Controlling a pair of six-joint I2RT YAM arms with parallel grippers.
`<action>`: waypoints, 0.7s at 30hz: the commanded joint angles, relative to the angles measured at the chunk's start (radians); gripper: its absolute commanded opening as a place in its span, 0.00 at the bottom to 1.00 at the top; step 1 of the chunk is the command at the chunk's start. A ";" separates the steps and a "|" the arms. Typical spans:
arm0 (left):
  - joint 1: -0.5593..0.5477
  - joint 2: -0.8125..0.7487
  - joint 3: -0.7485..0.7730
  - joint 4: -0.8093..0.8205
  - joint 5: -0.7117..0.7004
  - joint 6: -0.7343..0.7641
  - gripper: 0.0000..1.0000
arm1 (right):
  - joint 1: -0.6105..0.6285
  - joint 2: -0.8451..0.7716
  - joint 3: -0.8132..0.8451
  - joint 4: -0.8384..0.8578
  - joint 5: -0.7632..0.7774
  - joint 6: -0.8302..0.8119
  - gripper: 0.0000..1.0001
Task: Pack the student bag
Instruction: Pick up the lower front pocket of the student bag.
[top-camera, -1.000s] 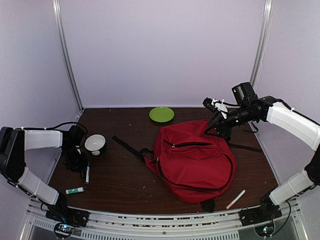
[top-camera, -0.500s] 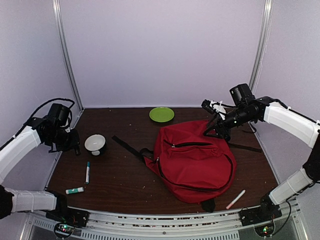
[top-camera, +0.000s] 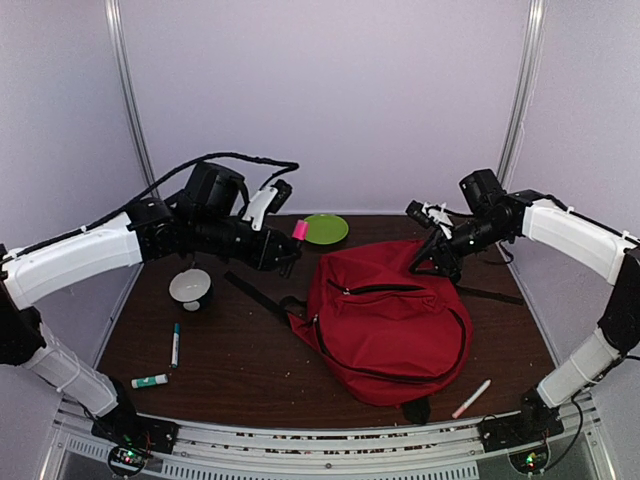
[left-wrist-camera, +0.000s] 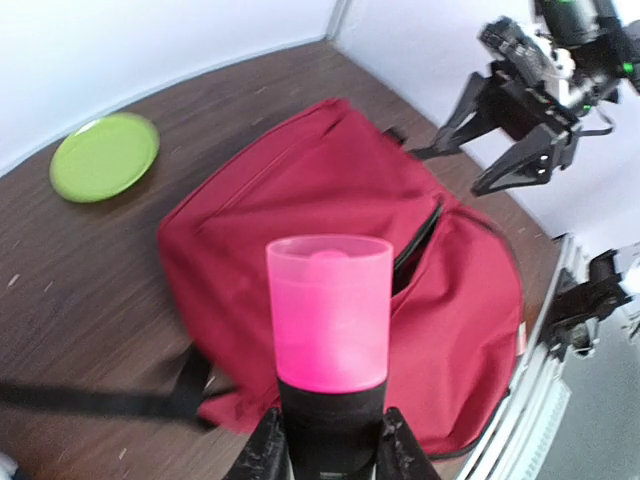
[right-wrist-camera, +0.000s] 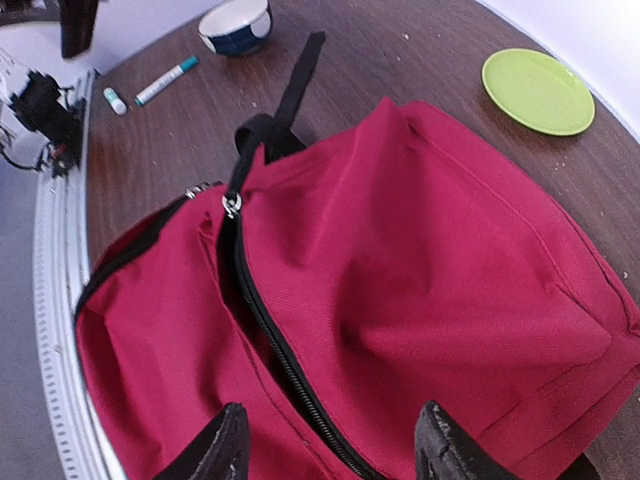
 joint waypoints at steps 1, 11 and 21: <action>-0.013 0.063 -0.016 0.438 0.097 -0.086 0.00 | -0.033 -0.073 0.072 -0.071 -0.263 0.093 0.58; -0.065 0.357 0.108 0.782 0.100 -0.402 0.00 | -0.019 -0.208 -0.004 0.061 -0.099 0.221 0.61; -0.158 0.331 0.134 0.544 0.099 0.201 0.00 | -0.061 -0.071 -0.041 -0.063 0.094 -0.090 0.57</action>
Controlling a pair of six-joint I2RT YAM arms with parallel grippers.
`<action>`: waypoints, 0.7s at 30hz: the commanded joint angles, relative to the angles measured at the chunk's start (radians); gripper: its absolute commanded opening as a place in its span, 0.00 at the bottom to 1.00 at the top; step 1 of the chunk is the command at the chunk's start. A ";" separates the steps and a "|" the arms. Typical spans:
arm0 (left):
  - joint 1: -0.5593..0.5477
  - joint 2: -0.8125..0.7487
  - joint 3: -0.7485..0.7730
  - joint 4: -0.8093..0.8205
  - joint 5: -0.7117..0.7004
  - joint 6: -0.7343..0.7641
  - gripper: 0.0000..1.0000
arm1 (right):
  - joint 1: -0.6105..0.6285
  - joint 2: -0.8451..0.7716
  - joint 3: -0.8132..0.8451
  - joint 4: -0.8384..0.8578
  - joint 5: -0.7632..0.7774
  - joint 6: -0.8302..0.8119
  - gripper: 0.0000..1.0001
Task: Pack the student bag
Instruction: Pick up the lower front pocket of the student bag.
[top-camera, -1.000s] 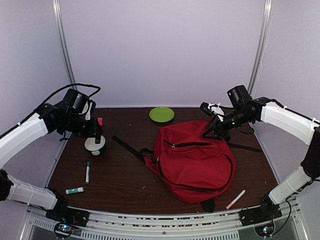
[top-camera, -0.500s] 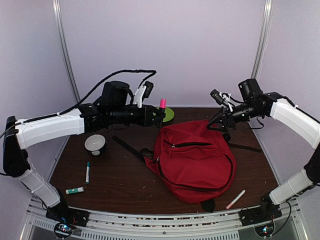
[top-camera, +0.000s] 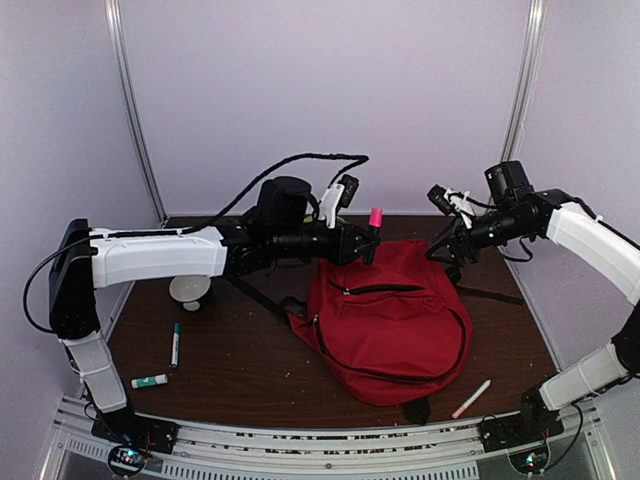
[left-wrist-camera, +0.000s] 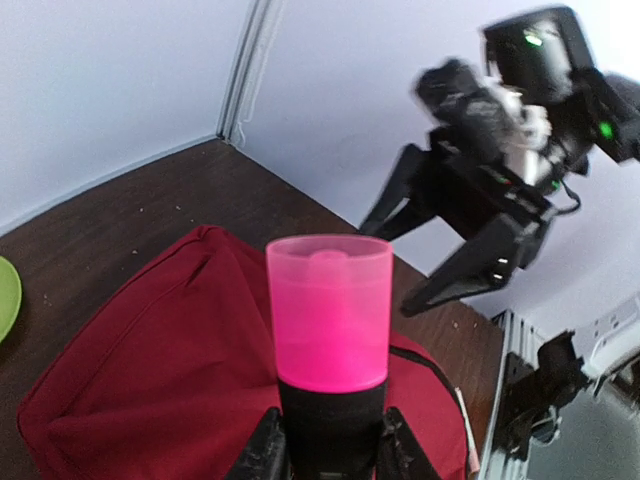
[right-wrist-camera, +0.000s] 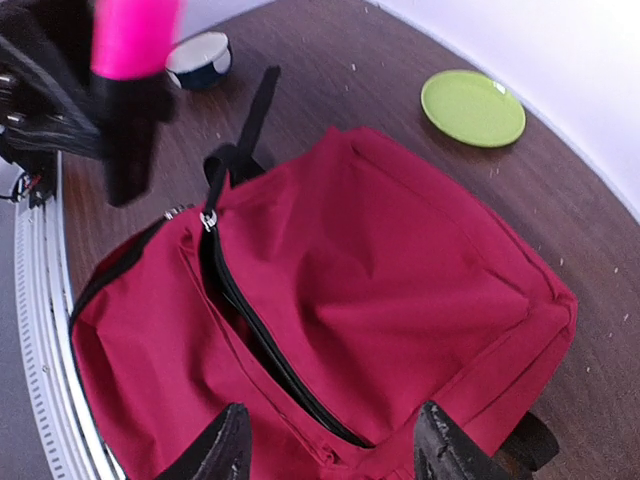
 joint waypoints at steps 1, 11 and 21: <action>-0.048 -0.059 0.010 -0.101 -0.013 0.381 0.00 | 0.004 0.098 -0.013 -0.091 0.083 -0.173 0.58; -0.153 -0.064 0.008 -0.242 -0.246 0.763 0.00 | 0.075 0.262 0.084 -0.127 0.113 -0.263 0.62; -0.157 -0.063 0.010 -0.250 -0.288 0.750 0.00 | 0.166 0.244 0.045 0.020 0.255 -0.183 0.62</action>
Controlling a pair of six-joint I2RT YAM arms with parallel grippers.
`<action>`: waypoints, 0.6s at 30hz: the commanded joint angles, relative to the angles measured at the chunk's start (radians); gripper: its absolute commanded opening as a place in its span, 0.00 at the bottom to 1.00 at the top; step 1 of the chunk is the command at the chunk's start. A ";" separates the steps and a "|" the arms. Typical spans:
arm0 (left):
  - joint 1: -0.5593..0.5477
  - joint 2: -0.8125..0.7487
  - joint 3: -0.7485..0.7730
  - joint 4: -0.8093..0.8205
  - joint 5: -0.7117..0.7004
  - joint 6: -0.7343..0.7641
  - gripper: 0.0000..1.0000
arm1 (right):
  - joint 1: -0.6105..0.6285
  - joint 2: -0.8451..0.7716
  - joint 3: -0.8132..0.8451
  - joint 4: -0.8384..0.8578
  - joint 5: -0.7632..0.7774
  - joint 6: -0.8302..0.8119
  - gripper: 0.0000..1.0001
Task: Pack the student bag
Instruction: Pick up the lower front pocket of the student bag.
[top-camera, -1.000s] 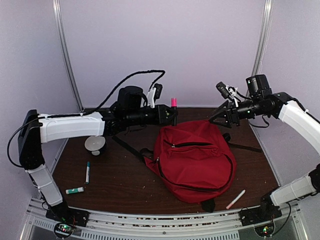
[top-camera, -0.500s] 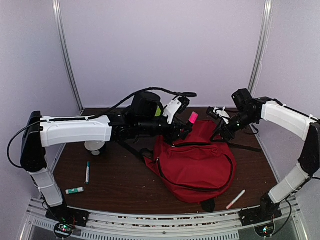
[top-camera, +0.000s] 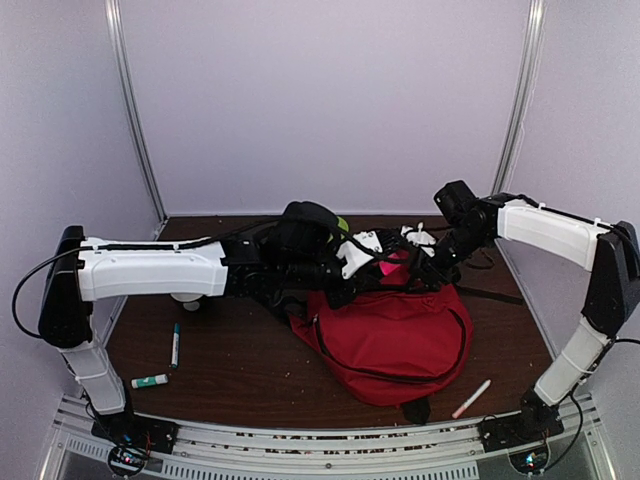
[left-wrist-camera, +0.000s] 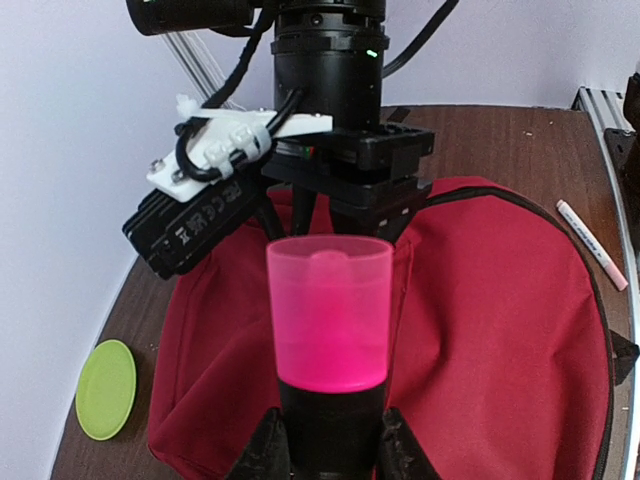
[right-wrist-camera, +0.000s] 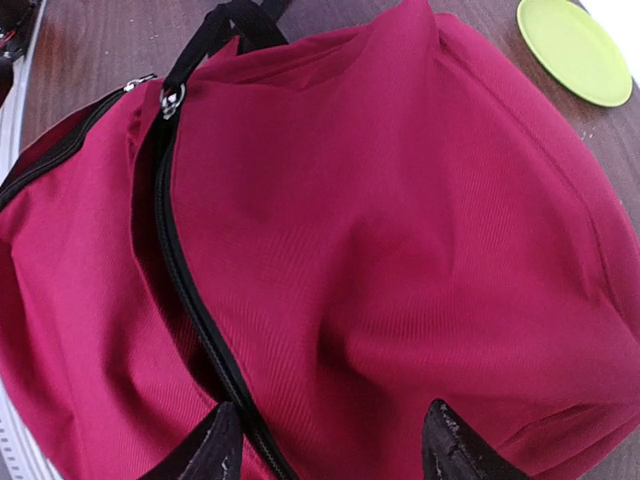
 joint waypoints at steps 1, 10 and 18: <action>0.000 -0.027 0.008 0.014 -0.044 0.023 0.00 | 0.038 -0.047 -0.031 0.118 0.107 0.059 0.62; -0.025 -0.047 -0.037 0.066 -0.111 0.076 0.00 | 0.107 -0.040 -0.063 0.192 0.242 0.048 0.63; -0.067 0.036 0.039 -0.028 -0.162 0.230 0.00 | 0.083 -0.094 -0.093 0.278 0.286 0.131 0.60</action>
